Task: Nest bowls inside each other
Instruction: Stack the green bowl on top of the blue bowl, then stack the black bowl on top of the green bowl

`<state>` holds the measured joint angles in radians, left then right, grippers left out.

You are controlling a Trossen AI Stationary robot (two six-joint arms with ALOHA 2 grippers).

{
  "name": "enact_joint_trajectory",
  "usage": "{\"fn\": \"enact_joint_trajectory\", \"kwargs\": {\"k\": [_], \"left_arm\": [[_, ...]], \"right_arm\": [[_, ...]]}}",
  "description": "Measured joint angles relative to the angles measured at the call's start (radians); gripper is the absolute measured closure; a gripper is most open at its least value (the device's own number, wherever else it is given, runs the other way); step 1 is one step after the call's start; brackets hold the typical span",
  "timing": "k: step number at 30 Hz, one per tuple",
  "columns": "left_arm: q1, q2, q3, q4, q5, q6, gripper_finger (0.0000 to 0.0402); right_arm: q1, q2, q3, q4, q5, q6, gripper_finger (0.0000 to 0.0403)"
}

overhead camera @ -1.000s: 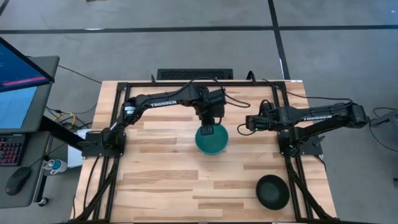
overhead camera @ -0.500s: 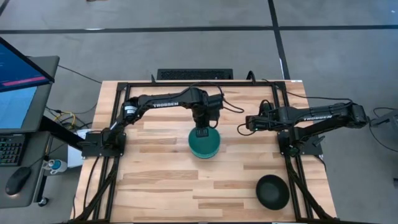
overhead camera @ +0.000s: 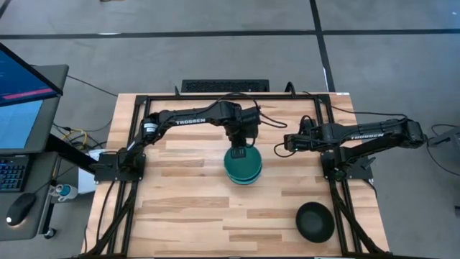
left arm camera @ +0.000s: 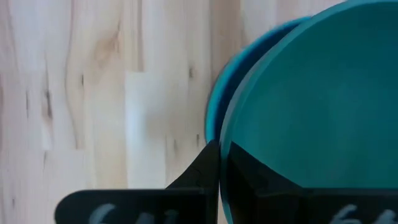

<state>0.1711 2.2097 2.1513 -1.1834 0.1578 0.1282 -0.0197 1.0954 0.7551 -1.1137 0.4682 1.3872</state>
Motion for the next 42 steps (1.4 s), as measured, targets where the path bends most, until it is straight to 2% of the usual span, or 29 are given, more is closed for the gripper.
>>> {"fn": "enact_joint_trajectory", "kwargs": {"k": [7, 13, 21, 24, 31, 36, 42], "left_arm": [[0.009, 0.0, -0.004, -0.026, -0.006, 0.006, 0.0401], [0.01, 0.002, -0.055, -0.059, -0.001, 0.005, 0.0401], [0.001, 0.002, -0.066, -0.002, 0.002, 0.002, 0.0398], [-0.002, 0.002, -0.066, -0.003, 0.003, -0.008, 0.0377], [-0.01, 0.002, -0.065, -0.047, 0.002, -0.044, 0.029], [-0.017, 0.002, -0.008, -0.159, -0.001, -0.043, 0.0254], [-0.057, -0.012, 0.205, -0.167, -0.03, -0.018, 0.0271]], "right_arm": [[0.0, 0.0, 0.0, 0.0, 0.0, -0.001, 0.0152], [0.0, 0.0, 0.0, 0.0, 0.0, -0.007, 0.0152], [0.0, 0.0, 0.001, 0.0, 0.0, -0.008, 0.0152], [0.0, 0.0, 0.001, 0.0, 0.0, -0.008, 0.0152], [-0.002, 0.0, 0.001, 0.0, 0.0, -0.026, 0.0152], [-0.021, 0.0, 0.001, 0.0, 0.0, -0.037, 0.0152], [-0.042, 0.0, 0.001, 0.023, -0.015, -0.094, 0.0152]]}}
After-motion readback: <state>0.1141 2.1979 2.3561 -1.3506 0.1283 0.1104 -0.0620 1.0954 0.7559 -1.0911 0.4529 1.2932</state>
